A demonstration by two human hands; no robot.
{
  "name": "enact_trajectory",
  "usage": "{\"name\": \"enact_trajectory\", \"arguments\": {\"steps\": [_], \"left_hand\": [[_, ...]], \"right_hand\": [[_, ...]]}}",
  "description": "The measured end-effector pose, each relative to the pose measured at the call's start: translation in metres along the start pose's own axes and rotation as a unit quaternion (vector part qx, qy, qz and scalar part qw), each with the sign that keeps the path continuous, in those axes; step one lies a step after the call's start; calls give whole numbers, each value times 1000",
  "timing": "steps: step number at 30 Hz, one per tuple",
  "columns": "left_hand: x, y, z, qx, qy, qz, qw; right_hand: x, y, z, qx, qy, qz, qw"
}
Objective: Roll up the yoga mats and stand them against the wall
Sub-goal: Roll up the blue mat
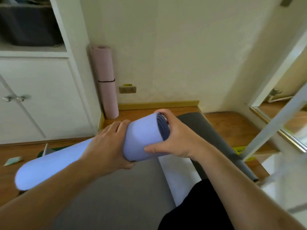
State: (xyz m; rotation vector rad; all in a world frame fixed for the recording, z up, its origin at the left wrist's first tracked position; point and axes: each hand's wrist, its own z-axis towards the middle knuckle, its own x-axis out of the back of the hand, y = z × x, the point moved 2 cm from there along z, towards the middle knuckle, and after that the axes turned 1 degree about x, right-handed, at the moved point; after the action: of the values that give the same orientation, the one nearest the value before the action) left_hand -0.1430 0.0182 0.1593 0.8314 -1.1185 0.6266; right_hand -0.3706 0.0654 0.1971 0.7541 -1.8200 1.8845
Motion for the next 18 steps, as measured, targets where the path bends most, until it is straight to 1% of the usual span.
{"name": "enact_trajectory", "arguments": {"steps": [2,5,7,9,12,14,18], "left_hand": [[5,19,10,-26,27,-11,999],[14,48,26,-57,45,-36,997],[24,64,37,-62,54,-62,995],[36,73,43,-52,63,-112,990],[55,75,42,-14,95,-203,974],[57,67,33,22,105,-258,960],[35,32,2,101,85,-367,921]], "right_hand": [[15,5,-11,16,63,17,998],[42,8,-27,39,135,27,990],[61,3,-33,61,161,23,985],[77,-9,-32,84,177,16,980],[85,-39,-22,101,190,12,976],[78,-60,-13,101,185,-25,977],[34,-84,11,93,122,-113,982]]}}
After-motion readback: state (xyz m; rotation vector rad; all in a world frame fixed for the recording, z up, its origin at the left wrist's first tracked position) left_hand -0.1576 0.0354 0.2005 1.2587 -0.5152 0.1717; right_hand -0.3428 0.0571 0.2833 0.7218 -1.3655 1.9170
